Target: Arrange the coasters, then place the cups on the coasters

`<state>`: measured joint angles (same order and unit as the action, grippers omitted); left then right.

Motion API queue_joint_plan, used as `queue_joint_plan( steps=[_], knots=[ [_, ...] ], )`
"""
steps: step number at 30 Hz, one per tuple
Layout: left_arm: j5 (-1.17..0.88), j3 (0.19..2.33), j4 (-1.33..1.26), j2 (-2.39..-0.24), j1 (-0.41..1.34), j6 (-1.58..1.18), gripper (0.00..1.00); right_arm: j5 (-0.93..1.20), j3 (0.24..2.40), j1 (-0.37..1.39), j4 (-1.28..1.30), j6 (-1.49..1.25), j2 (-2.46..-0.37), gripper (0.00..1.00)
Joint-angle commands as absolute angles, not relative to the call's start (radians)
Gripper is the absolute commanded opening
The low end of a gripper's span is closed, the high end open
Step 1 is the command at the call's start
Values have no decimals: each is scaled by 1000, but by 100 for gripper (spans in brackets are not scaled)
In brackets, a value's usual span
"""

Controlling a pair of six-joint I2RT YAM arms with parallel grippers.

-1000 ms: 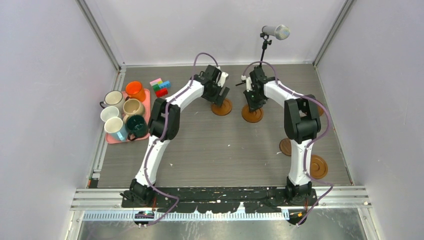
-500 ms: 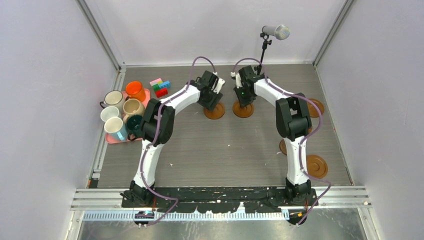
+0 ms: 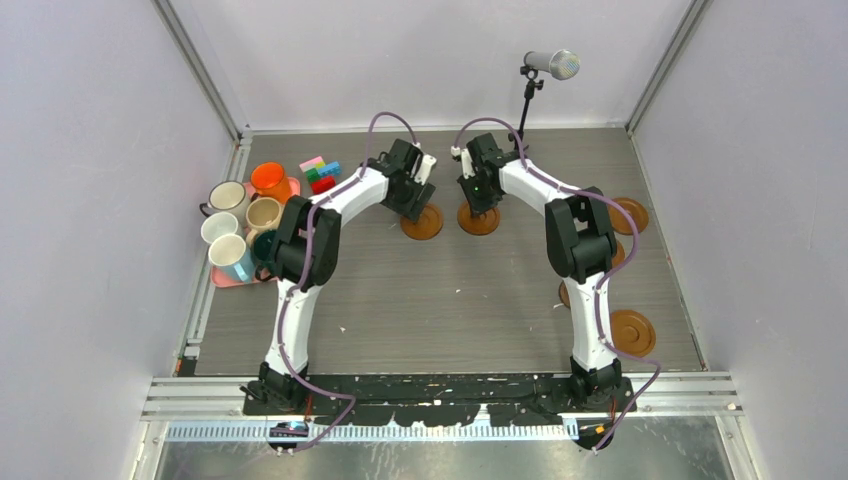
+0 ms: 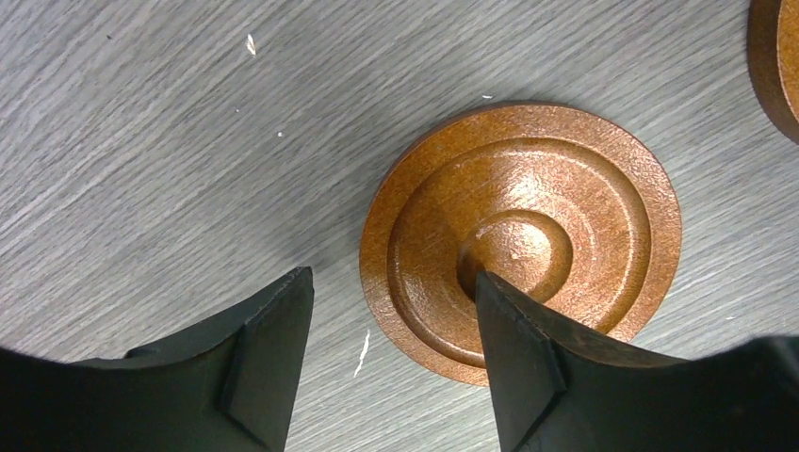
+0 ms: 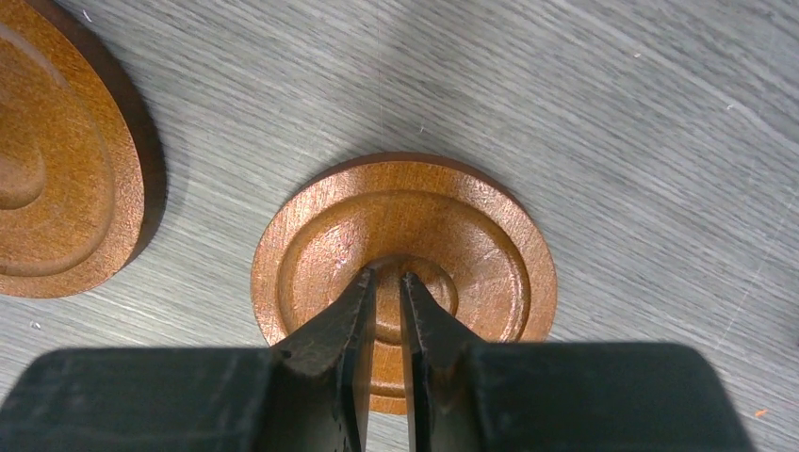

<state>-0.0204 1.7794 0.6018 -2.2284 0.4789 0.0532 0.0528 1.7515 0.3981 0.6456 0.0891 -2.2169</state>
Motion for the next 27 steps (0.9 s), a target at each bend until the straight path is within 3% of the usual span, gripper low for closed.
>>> queue_joint_plan(
  steps=[1, 10, 14, 22, 27],
  knots=[
    [-38, 1776, 666, -2191, 465, 68, 68, 51, 1747, 404, 666, 74, -2152, 22],
    [-134, 1829, 753, -2044, 464, 87, 88, 99, 1873, 363, 733, 22, -1983, 34],
    [-147, 1786, 776, -1972, 464, 103, 94, 142, 1817, 299, 776, 29, -1883, 39],
    [-189, 1616, 801, -1842, 462, 173, 97, 224, 1516, -38, 801, 140, -1691, 51],
    [-214, 1549, 808, -1789, 462, 182, 97, 249, 1487, -257, 810, 219, -1708, 53]
  ],
)
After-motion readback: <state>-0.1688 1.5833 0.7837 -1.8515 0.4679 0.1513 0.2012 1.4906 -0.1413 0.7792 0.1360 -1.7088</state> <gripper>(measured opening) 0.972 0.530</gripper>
